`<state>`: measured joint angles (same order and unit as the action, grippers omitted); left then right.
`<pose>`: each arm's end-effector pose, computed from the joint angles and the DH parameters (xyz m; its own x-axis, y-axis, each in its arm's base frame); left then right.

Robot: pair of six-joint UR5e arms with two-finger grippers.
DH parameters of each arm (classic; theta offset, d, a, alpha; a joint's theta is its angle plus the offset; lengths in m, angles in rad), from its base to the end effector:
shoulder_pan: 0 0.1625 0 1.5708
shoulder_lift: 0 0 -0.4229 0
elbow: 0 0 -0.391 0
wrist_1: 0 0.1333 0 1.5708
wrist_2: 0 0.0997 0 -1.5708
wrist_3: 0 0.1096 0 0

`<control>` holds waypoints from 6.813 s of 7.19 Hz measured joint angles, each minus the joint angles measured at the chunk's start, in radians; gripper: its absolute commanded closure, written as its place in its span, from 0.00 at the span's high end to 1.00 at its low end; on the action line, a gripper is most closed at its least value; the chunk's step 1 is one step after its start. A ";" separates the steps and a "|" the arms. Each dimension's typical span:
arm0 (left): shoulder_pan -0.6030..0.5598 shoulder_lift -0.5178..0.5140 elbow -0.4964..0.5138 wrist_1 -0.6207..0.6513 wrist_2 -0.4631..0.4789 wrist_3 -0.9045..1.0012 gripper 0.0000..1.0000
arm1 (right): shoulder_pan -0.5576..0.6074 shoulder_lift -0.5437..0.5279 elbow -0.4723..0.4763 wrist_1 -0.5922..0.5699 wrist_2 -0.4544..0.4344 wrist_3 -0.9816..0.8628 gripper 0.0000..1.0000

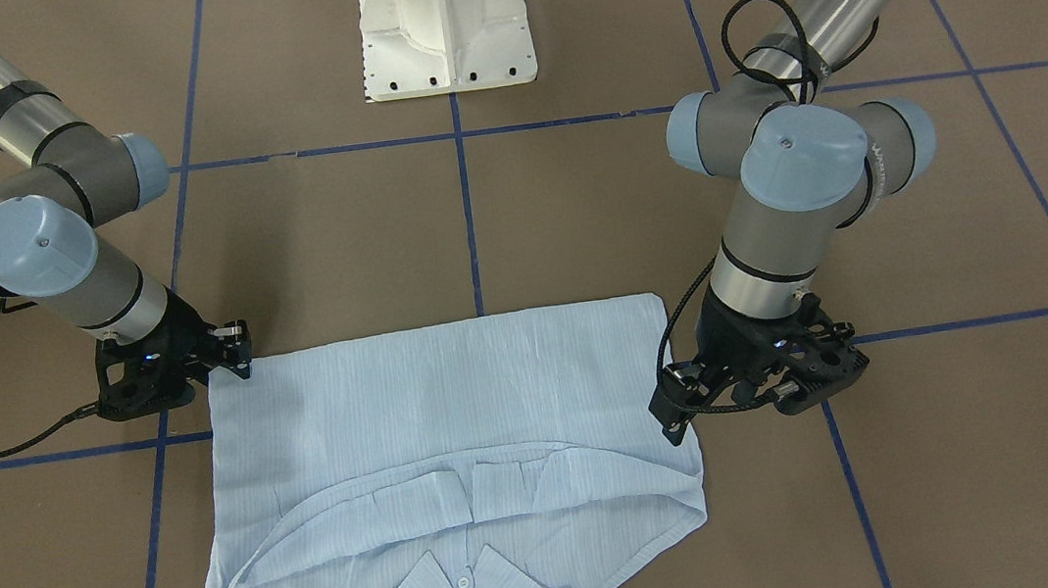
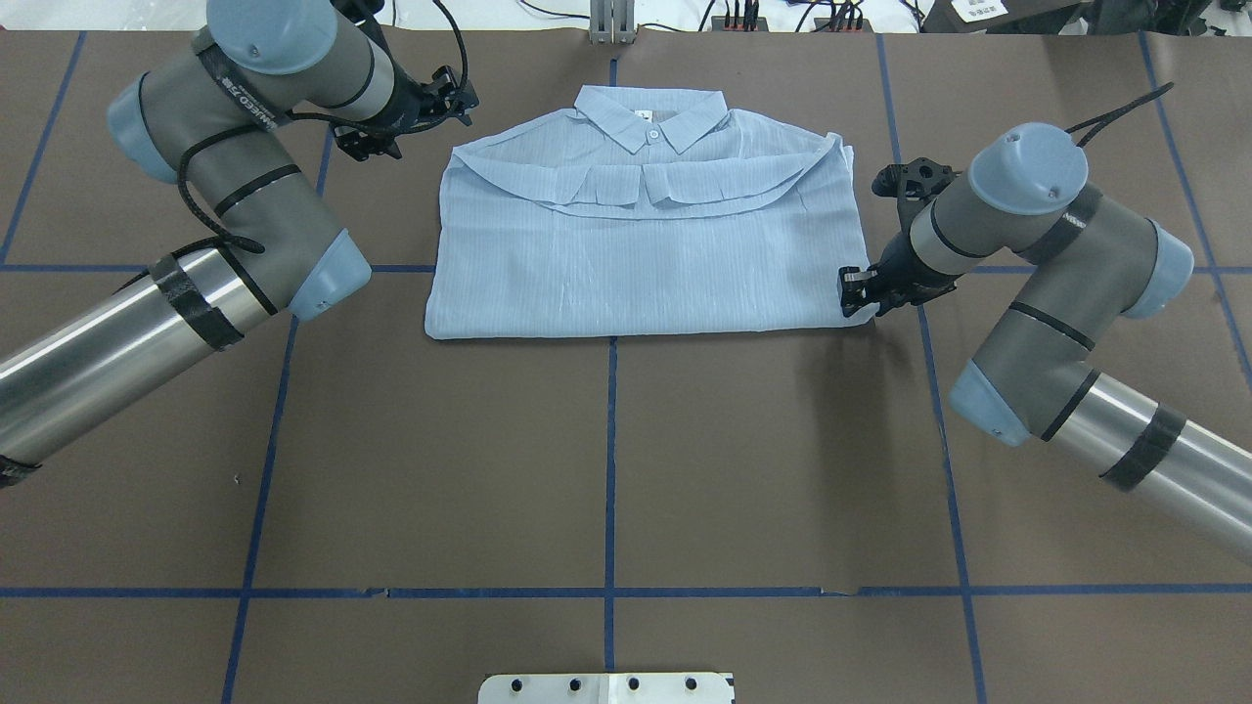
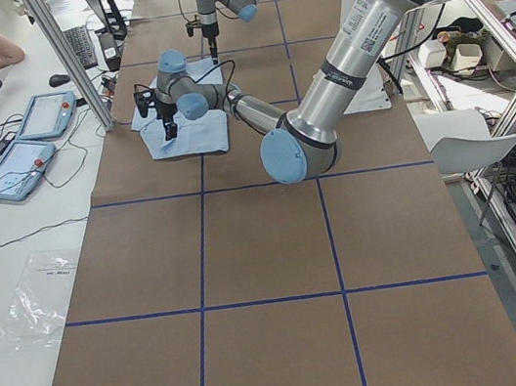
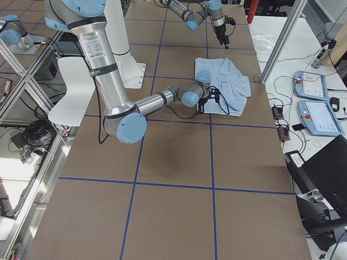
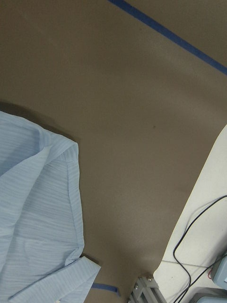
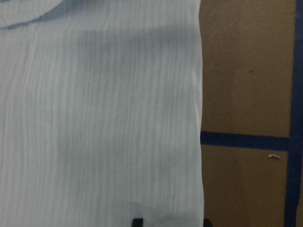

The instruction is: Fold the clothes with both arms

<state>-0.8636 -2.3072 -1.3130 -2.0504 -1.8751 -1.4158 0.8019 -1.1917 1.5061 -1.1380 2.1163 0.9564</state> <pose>0.4265 -0.6536 0.2743 0.4565 -0.3074 -0.8349 0.5015 0.8640 -0.0439 -0.4076 -0.5312 0.4354 0.6296 -0.0579 0.7747 -0.0076 0.9967 0.0807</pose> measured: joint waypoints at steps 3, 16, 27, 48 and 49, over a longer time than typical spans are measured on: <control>0.000 0.003 0.000 0.000 0.002 0.000 0.99 | 0.013 -0.015 0.023 0.001 0.015 0.002 0.00; 0.040 0.167 -0.279 0.081 0.004 -0.040 0.99 | -0.643 -0.651 0.792 0.019 0.063 0.088 1.00; 0.420 0.046 -0.234 0.153 0.038 -0.336 0.85 | -0.132 -0.460 0.779 0.020 0.074 0.084 1.00; 0.224 0.012 -0.144 0.155 0.062 -0.223 0.00 | -0.052 -0.460 0.761 0.020 0.080 0.085 1.00; 0.191 -0.032 -0.071 0.148 0.084 -0.199 0.00 | -0.043 -0.460 0.758 0.020 0.078 0.085 1.00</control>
<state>-0.6729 -2.3394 -1.3836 -1.9024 -1.7914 -1.6153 0.7587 -1.6518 2.2645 -1.1179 2.1946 1.0415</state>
